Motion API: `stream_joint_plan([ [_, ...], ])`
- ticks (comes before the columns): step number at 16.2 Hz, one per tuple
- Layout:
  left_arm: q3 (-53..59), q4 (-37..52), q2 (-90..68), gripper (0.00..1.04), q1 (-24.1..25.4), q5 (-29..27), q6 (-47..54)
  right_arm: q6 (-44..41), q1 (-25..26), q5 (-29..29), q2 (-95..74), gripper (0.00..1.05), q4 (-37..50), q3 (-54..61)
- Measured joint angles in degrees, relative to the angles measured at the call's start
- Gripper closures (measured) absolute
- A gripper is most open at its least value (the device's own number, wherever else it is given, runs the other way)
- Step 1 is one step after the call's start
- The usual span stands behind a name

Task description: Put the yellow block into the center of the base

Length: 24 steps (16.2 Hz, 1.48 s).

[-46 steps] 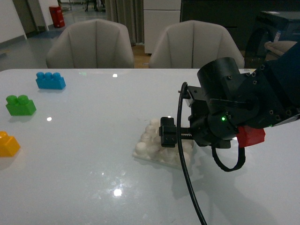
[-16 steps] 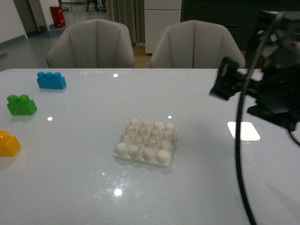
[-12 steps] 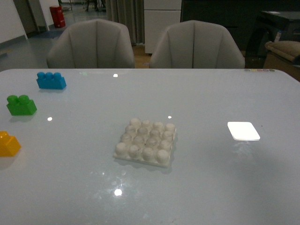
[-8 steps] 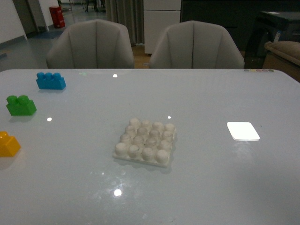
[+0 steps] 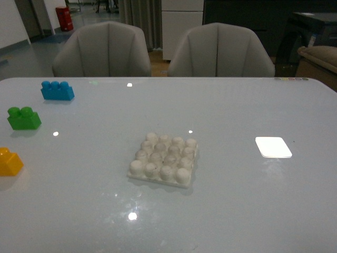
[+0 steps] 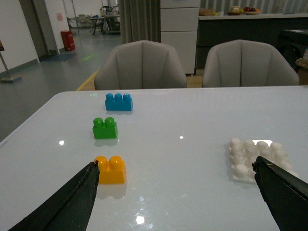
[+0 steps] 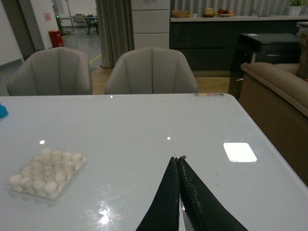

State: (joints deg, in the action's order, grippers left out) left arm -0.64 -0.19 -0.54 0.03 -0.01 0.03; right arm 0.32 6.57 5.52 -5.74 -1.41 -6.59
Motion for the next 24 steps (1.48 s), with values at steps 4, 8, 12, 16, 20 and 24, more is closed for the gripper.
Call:
stream_joint_plan([
  [4, 0.0, 0.02, 0.0, 0.07, 0.0, -0.02, 0.0, -0.13, -6.56, -5.55, 2.16, 1.03, 0.72, 2.56],
  [8, 0.0, 0.02, 0.0, 0.07, 0.0, -0.02, 0.0, -0.11, -6.56, -5.53, 3.32, 1.03, 1.05, 3.91],
  [12, 0.0, -0.04, 0.0, 0.07, 0.0, -0.02, 0.0, -0.15, -6.56, -5.55, 5.49, 1.03, 1.51, 5.97],
  [16, 0.0, 0.0, 0.0, 0.07, 0.0, -0.02, 0.0, -0.17, -6.56, -5.55, 5.49, 0.93, 1.18, 5.97],
  [20, 0.0, -0.02, 0.0, 0.07, 0.0, -0.04, 0.0, -0.17, -6.56, -5.55, 5.49, 0.52, 1.2, 5.97],
  [24, 0.0, 0.0, 0.0, 0.07, 0.0, -0.04, 0.0, -0.17, -6.56, -5.55, 5.49, 0.12, 1.2, 5.97],
])
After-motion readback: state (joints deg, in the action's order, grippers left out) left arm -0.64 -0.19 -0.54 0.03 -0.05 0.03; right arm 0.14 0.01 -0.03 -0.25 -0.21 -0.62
